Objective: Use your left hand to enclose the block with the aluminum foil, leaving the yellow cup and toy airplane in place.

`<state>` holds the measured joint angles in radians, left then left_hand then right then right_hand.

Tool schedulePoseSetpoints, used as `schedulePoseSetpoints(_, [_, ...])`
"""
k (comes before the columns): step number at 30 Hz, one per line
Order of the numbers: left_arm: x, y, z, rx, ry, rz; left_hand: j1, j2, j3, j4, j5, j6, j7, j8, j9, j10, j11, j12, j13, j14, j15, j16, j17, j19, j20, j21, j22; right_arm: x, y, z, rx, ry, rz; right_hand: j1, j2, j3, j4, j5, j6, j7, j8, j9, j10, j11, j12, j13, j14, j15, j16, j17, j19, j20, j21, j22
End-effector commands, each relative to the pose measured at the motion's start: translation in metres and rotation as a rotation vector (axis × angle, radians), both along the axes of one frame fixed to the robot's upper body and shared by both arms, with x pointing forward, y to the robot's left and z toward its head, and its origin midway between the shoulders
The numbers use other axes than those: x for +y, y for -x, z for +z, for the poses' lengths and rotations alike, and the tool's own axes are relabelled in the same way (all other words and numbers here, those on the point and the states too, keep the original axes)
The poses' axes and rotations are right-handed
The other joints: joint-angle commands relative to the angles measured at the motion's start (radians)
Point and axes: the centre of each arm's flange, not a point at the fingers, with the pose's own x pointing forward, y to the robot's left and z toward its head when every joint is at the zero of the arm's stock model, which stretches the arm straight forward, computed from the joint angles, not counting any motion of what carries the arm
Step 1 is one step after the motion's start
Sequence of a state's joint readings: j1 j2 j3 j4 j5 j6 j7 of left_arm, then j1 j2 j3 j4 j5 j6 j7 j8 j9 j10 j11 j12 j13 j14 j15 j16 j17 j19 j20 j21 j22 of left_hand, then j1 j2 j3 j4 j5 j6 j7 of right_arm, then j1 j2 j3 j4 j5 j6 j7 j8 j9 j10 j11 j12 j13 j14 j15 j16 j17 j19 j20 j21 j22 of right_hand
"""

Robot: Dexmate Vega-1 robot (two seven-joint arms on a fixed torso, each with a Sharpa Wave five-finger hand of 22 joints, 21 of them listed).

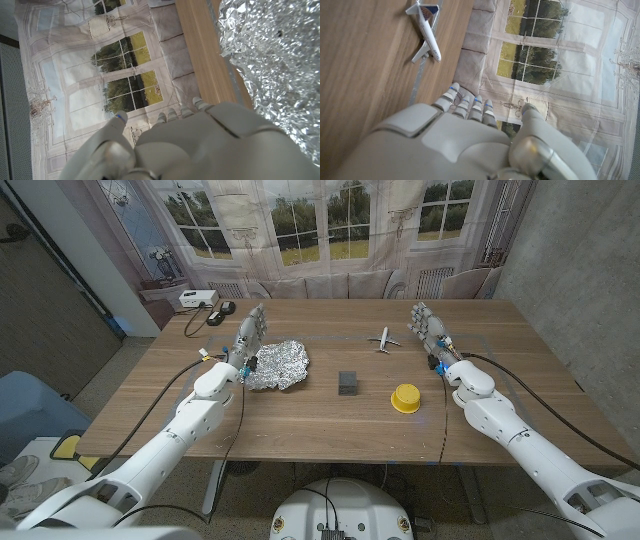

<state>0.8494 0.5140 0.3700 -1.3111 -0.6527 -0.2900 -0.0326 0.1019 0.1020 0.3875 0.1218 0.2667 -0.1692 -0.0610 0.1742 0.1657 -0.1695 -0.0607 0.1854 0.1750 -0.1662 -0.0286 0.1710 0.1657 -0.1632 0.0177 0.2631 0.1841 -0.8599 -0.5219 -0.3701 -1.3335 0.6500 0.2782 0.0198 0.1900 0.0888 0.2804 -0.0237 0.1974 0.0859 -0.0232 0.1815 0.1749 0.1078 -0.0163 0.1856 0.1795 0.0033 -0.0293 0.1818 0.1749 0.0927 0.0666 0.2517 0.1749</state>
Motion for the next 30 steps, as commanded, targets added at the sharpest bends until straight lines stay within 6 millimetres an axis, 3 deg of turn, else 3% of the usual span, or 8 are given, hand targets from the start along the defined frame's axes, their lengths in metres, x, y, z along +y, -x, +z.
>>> schedulePoseSetpoints(1, [-0.006, 0.007, -0.003, -0.009, 0.009, 0.006, 0.002, 0.019, 0.006, -0.001, 0.007, -0.054, -0.005, 0.003, 0.004, -0.073, -0.001, 0.007, 0.002, -0.107, -0.002, 0.006, 0.005, -0.008, -0.001, 0.004, 0.003, 0.002, 0.0, 0.002, 0.022, 0.053, 0.023, 0.007, 0.002, 0.007, -0.001, 0.003, 0.008, -0.001, 0.004, 0.003, 0.007, 0.001, 0.005, 0.005, 0.0, -0.023, 0.005, 0.002, 0.009, -0.002, 0.005, 0.004])
schedulePoseSetpoints(8, [-0.019, 0.016, -0.002, -0.006, 0.011, 0.064, 0.005, 0.011, 0.003, -0.007, 0.006, -0.048, -0.016, 0.006, 0.004, -0.071, 0.001, 0.008, 0.002, -0.101, 0.004, 0.008, 0.004, -0.007, 0.001, 0.001, 0.003, -0.014, -0.006, 0.011, -0.008, 0.03, 0.037, 0.008, 0.002, 0.007, -0.003, 0.003, 0.007, 0.001, 0.004, 0.003, 0.006, 0.003, 0.005, 0.005, -0.001, -0.022, 0.005, 0.002, 0.009, -0.001, 0.002, 0.004])
schedulePoseSetpoints(11, [-0.023, 0.027, 0.001, 0.004, -0.027, 0.159, 0.019, -0.007, 0.0, -0.025, 0.001, -0.033, -0.036, 0.01, 0.004, -0.065, 0.003, 0.011, 0.003, -0.085, 0.032, 0.011, 0.004, -0.007, 0.042, -0.005, 0.002, -0.025, -0.003, 0.012, -0.02, 0.019, 0.033, 0.008, 0.001, 0.007, -0.004, 0.003, 0.007, 0.0, 0.004, 0.003, 0.007, 0.004, 0.005, 0.005, 0.0, -0.021, 0.005, 0.002, 0.01, 0.001, 0.002, 0.004])
schedulePoseSetpoints(16, [-0.027, 0.04, 0.006, 0.036, -0.094, 0.299, 0.072, -0.032, 0.007, -0.083, -0.019, -0.019, -0.059, 0.016, 0.006, -0.033, 0.006, 0.022, 0.006, -0.025, 0.064, 0.023, 0.006, 0.004, 0.083, -0.013, 0.001, -0.04, 0.001, 0.01, -0.022, 0.01, 0.021, 0.009, 0.001, 0.007, -0.006, 0.003, 0.007, 0.002, 0.004, 0.003, 0.008, 0.003, 0.005, 0.005, 0.003, -0.017, 0.006, 0.002, 0.011, 0.001, 0.0, 0.004])
schedulePoseSetpoints(20, [-0.026, 0.049, 0.01, 0.069, -0.127, 0.391, 0.123, -0.038, 0.021, -0.132, -0.04, -0.01, -0.058, 0.02, 0.009, -0.002, 0.016, 0.031, 0.01, 0.014, 0.078, 0.028, 0.009, 0.028, 0.108, -0.012, 0.003, -0.049, 0.003, 0.007, -0.022, 0.002, 0.018, 0.009, 0.0, 0.008, -0.007, 0.003, 0.007, 0.002, 0.004, 0.003, 0.01, 0.006, 0.006, 0.005, 0.004, -0.015, 0.007, 0.002, 0.012, 0.002, -0.001, 0.004])
schedulePoseSetpoints(27, [-0.024, 0.062, 0.017, 0.122, -0.207, 0.524, 0.21, -0.036, 0.051, -0.214, -0.075, 0.037, -0.039, 0.033, 0.012, 0.072, 0.03, 0.056, 0.02, 0.098, 0.096, 0.041, 0.016, 0.055, 0.12, -0.012, 0.008, -0.061, 0.009, 0.007, -0.036, -0.009, 0.005, 0.009, 0.0, 0.008, -0.009, 0.003, 0.008, 0.002, 0.004, 0.003, 0.011, 0.006, 0.006, 0.005, 0.005, -0.013, 0.007, 0.002, 0.013, 0.004, -0.002, 0.004])
schedulePoseSetpoints(30, [-0.022, 0.066, 0.019, 0.134, -0.23, 0.557, 0.224, -0.037, 0.056, -0.227, -0.079, 0.046, -0.032, 0.035, 0.013, 0.075, 0.029, 0.056, 0.021, 0.111, 0.103, 0.043, 0.017, 0.061, 0.124, -0.011, 0.008, -0.064, 0.009, 0.006, -0.033, -0.014, 0.002, 0.009, 0.0, 0.008, -0.009, 0.003, 0.008, 0.002, 0.005, 0.003, 0.011, 0.006, 0.006, 0.005, 0.005, -0.013, 0.007, 0.002, 0.014, 0.004, -0.003, 0.004])
